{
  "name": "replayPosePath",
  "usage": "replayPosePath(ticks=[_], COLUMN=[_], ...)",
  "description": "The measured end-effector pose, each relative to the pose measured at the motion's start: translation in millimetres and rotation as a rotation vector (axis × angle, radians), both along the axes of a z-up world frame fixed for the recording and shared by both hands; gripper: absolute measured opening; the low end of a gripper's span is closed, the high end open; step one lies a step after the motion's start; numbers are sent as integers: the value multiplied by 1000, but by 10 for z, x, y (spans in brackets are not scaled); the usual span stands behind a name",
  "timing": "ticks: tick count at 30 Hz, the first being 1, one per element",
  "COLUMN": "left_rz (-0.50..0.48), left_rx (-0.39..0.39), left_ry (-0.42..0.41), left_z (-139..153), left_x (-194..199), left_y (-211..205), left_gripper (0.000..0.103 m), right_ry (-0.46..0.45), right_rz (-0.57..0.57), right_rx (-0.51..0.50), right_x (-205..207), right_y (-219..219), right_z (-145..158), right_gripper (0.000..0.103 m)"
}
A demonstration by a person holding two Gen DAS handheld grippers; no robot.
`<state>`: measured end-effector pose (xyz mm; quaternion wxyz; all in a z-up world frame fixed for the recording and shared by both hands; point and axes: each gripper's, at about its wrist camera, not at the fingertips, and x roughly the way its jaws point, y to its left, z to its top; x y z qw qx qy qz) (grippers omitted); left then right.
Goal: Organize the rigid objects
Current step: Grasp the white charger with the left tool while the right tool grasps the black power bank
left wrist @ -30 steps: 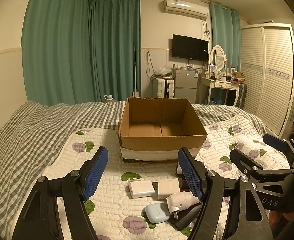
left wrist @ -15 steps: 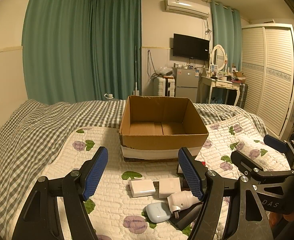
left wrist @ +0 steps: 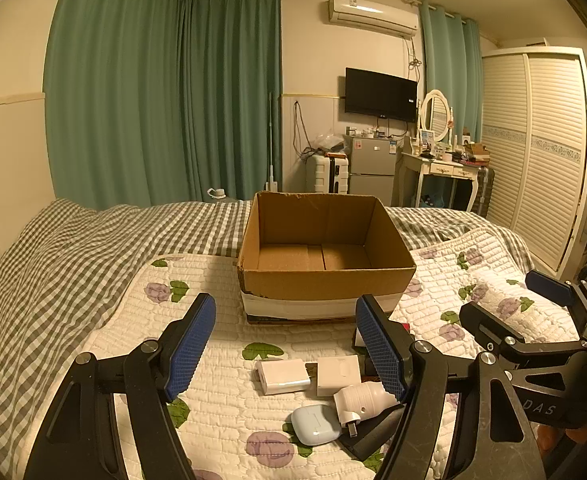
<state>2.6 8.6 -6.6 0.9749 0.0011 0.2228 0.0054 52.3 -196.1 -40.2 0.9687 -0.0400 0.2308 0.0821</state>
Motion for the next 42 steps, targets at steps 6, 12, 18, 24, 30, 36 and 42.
replayPosePath(ticks=[6, 12, 18, 24, 30, 36, 42], left_rz=[2, 52, 87, 98, 72, 31, 10], left_rx=[6, 14, 68, 125, 88, 66, 36], left_ry=[8, 68, 233, 362, 463, 529, 539], left_z=[-20, -210, -660, -1040, -1265, -1407, -1430], left_x=[21, 167, 460, 705, 969, 1166, 1174], left_y=[-13, 56, 39, 1, 13, -46, -10], left_gripper=[75, 75, 75, 75, 73, 73, 58], right_ry=[19, 34, 100, 185, 240, 278, 289], right_rz=[-1, -13, -35, -18, 8, 5, 3], right_rx=[-5, -4, -31, 7, 46, 68, 25], right_x=[36, 89, 268, 429, 517, 577, 591], right_y=[-23, -117, -243, -330, -383, -418, -343], right_z=[-42, -80, -304, -468, -558, -619, -668], right_gripper=[103, 103, 103, 103, 103, 103, 103])
